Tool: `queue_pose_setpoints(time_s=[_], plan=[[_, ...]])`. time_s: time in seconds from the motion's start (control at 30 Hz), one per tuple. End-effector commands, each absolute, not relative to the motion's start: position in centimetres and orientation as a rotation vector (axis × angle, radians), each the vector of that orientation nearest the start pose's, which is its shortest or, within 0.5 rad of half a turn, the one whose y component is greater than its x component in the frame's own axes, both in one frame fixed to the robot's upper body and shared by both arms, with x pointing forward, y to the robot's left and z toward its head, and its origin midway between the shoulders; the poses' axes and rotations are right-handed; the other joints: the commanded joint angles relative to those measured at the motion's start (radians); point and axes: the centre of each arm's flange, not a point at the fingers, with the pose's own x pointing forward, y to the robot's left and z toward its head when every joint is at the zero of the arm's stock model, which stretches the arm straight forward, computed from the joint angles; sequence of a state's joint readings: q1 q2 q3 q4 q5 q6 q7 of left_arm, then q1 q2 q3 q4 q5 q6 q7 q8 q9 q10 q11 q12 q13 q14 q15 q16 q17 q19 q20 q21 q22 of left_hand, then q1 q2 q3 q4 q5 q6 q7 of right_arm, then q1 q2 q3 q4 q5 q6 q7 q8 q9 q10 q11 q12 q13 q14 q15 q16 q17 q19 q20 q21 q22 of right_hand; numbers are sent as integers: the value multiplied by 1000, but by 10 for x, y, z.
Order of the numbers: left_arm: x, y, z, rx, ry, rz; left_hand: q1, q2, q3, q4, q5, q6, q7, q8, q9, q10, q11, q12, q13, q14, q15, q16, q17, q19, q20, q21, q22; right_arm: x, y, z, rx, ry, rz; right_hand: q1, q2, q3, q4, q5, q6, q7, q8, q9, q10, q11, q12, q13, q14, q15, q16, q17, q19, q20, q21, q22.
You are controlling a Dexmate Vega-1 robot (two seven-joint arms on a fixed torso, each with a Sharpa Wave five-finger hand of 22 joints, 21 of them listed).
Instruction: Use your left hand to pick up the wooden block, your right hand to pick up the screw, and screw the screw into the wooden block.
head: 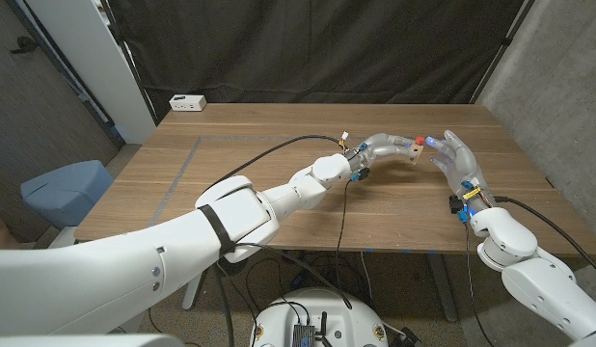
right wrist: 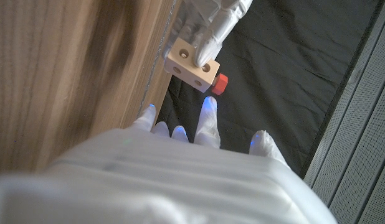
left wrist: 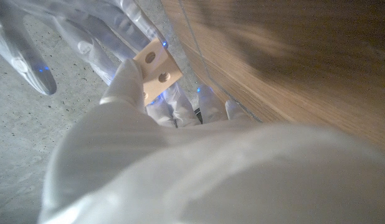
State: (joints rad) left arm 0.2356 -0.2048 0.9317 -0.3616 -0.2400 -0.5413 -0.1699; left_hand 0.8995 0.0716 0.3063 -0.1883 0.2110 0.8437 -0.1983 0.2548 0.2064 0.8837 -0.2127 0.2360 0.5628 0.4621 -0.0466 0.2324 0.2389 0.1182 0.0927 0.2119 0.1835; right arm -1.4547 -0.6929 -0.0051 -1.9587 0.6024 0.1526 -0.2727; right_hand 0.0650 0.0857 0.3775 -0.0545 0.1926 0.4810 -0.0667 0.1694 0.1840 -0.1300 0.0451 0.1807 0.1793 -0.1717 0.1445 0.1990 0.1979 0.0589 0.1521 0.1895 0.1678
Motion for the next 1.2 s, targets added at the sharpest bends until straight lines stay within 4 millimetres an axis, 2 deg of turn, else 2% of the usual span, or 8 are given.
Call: queue_pose_setpoints(time_s=[0.03, 0.27, 0.5, 0.8, 1.2], plan=[[656, -109, 5, 520, -643, -793, -18, 35, 42, 38, 7, 70, 26, 15, 4, 8, -2, 11, 5, 7, -93, 0, 3, 6, -6, -1, 3, 503, -349, -65, -8, -583, 16, -6, -4, -5, -2, 3, -36, -16, -5, 5, -21, 4, -4, 3, -47, 4, -3, 5, -12, 5, -3, 3], [655, -109, 5, 520, -648, -792, -18, 34, 42, 37, 6, 71, 26, 16, 4, 8, -2, 11, 5, 8, -93, 1, 2, 6, -5, -1, 3, 506, -348, -63, -13, -586, 34, -11, -4, -8, 1, 3, -61, -34, -3, 4, -38, 7, -5, 3, -58, 6, -4, 6, -23, 9, -5, 3], [655, -108, 5, 518, -651, -793, -19, 35, 43, 38, 7, 71, 27, 16, 4, 8, -2, 11, 5, 7, -94, 0, 3, 5, -5, -1, 3, 509, -346, -61, -15, -585, 48, -16, -4, -9, 4, 3, -61, -37, 3, 3, -46, 8, -5, 3, -66, 7, -5, 8, -29, 12, -6, 3], [656, -108, 4, 517, -642, -791, -18, 34, 43, 37, 7, 71, 27, 16, 4, 8, -2, 12, 5, 8, -93, 0, 2, 6, -5, -1, 3, 510, -344, -60, -13, -585, 50, -18, -3, -8, 7, 5, -6, -20, 27, 2, -41, 0, 4, 3, -66, 7, -2, 8, -31, 11, -3, 3], [657, -107, 4, 516, -637, -787, -18, 34, 42, 37, 6, 70, 26, 15, 4, 9, -2, 12, 6, 7, -92, 1, 3, 6, -6, -1, 3, 510, -345, -61, -9, -586, 43, -18, -3, -7, 8, 6, 43, 3, 42, 2, -26, -5, 11, 2, -60, 6, 2, 7, -26, 9, 0, 3]])
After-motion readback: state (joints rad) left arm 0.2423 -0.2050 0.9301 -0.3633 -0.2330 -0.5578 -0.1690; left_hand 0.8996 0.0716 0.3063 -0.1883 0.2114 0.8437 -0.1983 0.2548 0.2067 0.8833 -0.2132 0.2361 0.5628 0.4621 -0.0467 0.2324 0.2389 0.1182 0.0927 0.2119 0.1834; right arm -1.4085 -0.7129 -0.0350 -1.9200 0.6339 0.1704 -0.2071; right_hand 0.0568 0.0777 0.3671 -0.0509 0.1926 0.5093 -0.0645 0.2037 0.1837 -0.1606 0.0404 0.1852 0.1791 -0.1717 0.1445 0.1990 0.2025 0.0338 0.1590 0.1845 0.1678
